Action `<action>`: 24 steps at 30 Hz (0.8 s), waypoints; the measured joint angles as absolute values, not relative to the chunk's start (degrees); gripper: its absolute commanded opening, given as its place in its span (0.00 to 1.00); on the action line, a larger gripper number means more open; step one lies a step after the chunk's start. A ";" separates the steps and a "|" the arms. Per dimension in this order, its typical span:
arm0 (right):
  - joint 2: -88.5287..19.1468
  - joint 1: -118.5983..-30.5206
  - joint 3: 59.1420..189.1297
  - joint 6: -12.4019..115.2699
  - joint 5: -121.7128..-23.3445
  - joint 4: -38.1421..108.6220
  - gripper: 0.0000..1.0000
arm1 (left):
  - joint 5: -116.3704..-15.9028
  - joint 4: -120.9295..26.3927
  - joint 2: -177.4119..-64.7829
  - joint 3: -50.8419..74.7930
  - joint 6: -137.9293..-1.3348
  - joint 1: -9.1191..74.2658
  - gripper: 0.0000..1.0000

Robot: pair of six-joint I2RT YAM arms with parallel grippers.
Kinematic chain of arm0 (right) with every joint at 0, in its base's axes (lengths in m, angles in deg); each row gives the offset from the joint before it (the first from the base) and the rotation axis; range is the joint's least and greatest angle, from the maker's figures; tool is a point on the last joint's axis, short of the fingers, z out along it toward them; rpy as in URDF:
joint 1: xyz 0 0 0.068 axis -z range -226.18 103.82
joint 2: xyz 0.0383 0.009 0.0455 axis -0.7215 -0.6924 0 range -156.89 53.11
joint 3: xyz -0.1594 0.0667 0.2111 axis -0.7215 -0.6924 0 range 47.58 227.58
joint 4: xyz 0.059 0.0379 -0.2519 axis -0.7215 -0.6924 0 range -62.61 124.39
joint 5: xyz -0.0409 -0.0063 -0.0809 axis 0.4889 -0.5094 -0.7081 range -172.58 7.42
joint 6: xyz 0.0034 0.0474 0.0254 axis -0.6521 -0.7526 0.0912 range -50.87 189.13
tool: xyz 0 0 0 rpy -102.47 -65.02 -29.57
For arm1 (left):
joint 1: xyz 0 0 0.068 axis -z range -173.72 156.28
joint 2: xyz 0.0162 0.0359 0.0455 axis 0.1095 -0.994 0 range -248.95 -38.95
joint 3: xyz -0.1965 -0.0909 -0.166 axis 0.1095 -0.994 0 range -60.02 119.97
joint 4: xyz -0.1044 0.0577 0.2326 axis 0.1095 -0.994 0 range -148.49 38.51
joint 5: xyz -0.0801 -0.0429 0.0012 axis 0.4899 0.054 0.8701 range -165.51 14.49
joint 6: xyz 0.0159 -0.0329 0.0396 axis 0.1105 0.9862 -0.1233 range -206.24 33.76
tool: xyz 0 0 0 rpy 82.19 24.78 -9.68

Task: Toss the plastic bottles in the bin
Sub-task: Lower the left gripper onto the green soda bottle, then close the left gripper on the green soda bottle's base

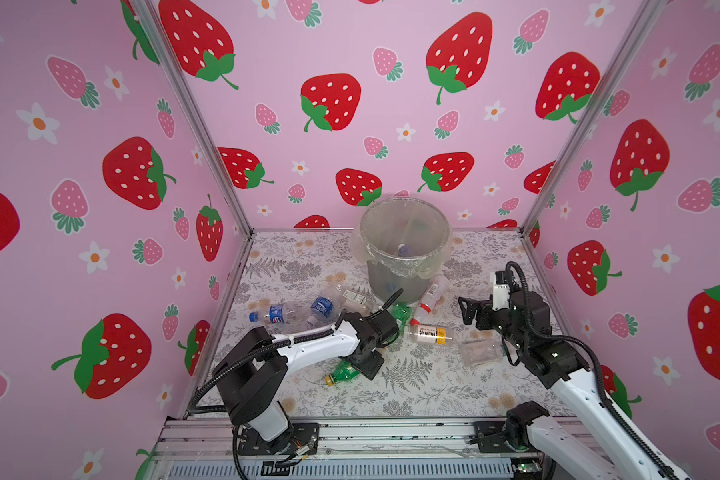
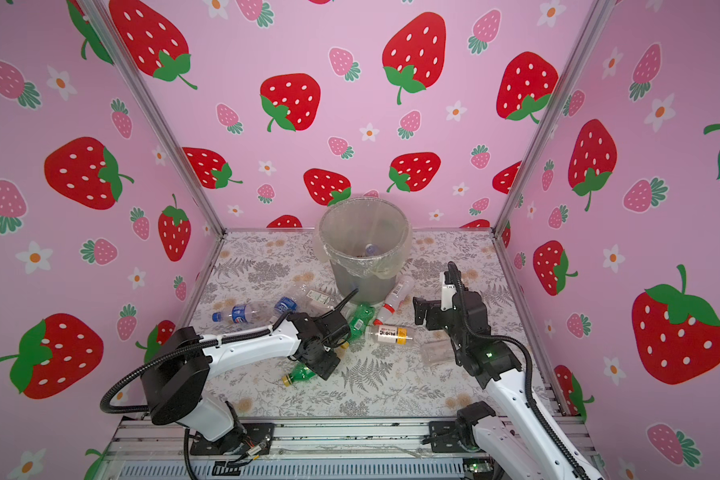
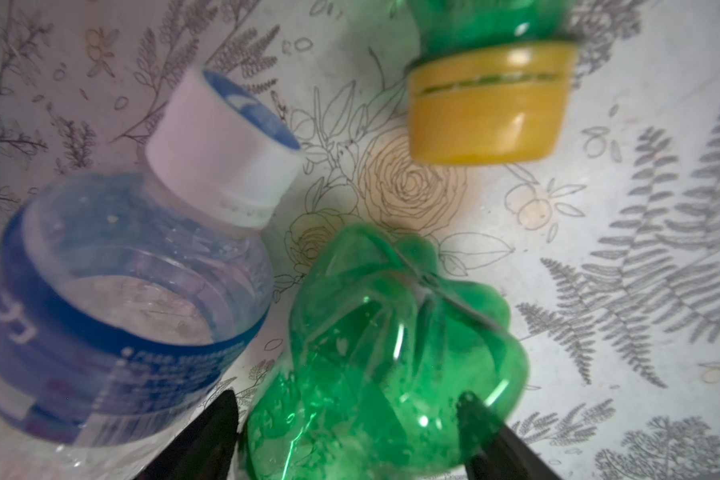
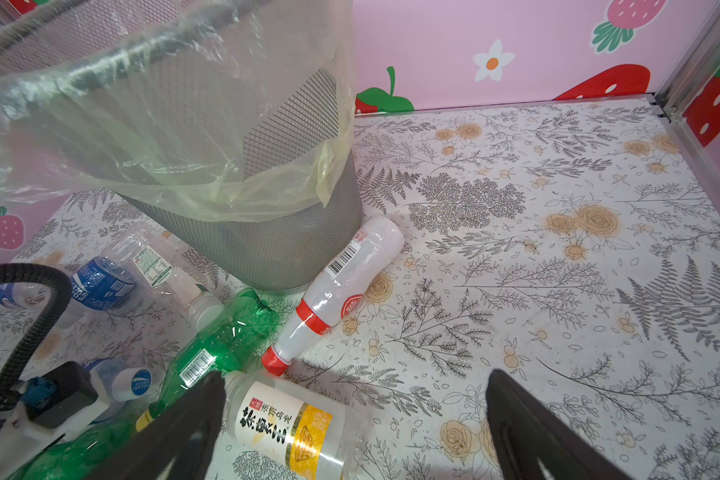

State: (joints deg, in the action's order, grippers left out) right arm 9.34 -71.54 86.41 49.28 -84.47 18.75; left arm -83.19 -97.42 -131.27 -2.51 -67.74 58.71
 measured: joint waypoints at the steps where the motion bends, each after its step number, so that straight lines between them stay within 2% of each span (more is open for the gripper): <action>1: 9.39 -71.54 86.41 49.28 -84.49 18.77 0.99 | -83.17 -97.33 -131.31 -2.51 -67.52 59.06 0.82; 9: 9.45 -71.54 86.37 49.28 -84.47 18.75 0.99 | -83.34 -96.61 -133.13 -2.51 -66.60 60.33 0.71; 24: 9.91 -71.54 85.87 49.28 -84.52 18.40 0.99 | -83.43 -96.57 -133.72 -2.46 -66.69 60.50 0.62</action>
